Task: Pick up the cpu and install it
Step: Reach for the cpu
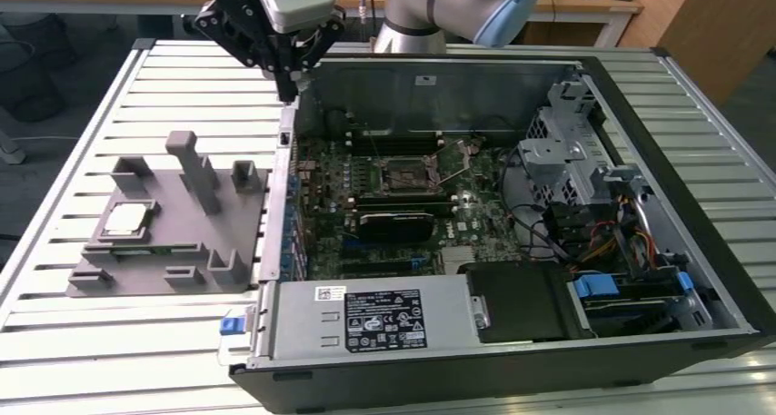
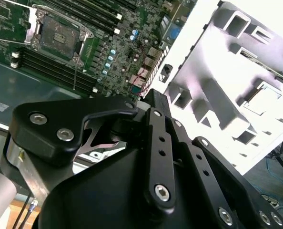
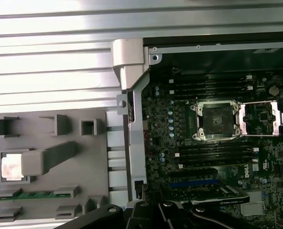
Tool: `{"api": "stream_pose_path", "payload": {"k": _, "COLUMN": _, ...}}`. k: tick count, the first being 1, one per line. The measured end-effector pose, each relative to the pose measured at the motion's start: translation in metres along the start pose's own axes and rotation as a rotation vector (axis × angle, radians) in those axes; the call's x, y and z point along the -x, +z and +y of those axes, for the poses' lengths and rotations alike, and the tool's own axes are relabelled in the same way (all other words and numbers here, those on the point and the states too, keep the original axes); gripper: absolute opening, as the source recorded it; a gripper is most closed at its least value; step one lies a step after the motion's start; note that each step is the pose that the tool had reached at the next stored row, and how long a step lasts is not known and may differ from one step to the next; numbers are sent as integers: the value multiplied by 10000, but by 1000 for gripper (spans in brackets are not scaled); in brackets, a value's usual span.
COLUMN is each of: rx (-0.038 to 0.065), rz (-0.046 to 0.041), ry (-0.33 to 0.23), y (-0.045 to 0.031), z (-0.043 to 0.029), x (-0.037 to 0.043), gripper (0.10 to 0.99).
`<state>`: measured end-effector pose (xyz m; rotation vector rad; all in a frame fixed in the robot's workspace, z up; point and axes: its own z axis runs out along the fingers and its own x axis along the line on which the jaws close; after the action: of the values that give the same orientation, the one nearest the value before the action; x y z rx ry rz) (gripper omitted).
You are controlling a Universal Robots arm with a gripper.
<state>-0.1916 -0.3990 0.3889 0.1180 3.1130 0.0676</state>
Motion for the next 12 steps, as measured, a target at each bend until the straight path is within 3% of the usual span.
{"api": "stream_pose_path", "payload": {"k": 12, "rx": -1, "rz": 7, "ry": 1, "y": 10, "z": -15, "x": -187, "gripper": 106}}
